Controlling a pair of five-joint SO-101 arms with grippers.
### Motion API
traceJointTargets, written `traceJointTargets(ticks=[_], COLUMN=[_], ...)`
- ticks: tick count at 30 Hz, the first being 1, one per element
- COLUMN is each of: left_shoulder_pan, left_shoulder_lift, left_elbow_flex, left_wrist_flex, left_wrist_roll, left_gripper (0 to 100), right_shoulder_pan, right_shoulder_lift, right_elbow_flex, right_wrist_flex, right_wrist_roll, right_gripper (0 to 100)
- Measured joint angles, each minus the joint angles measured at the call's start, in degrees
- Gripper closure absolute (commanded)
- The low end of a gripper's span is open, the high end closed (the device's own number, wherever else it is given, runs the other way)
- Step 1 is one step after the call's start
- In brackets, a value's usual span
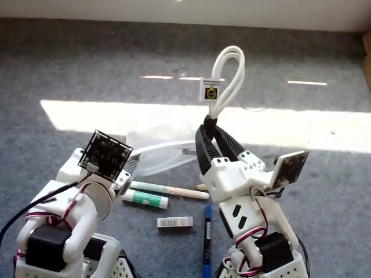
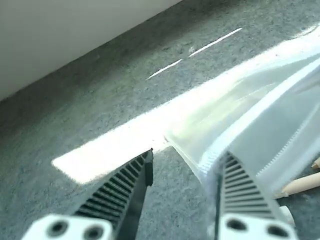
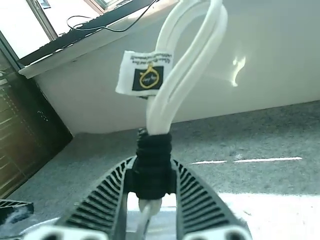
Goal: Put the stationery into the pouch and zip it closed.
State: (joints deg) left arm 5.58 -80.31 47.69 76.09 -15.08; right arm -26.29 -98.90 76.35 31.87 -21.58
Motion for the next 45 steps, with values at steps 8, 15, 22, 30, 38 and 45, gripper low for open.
traceJointTargets(ticks=[8,15,22,30,38,45], left_shoulder_pan=[-2.9,-2.9,-3.34,-3.69,-9.49,-16.97], left_shoulder_lift=[0.0,0.0,0.0,0.0,0.26,0.62], left_elbow_flex=[5.1,8.0,8.0,8.0,6.95,4.13], left_wrist_flex=[0.44,0.53,0.18,0.44,0.44,0.53], left_wrist_roll=[0.09,0.09,0.0,2.11,2.64,2.64], left_gripper=[90,99,99,99,99,99], right_shoulder_pan=[-0.09,-0.09,-0.09,0.0,0.18,4.75], right_shoulder_lift=[0.0,-0.26,-4.75,-5.19,-5.19,-5.19], right_elbow_flex=[0.0,0.0,0.09,0.09,0.09,0.09], right_wrist_flex=[0.09,0.09,5.19,9.58,14.33,14.42], right_wrist_roll=[0.0,0.0,0.0,0.0,3.34,4.4], right_gripper=[99.5,99.2,93.4,74.1,74.1,74.2])
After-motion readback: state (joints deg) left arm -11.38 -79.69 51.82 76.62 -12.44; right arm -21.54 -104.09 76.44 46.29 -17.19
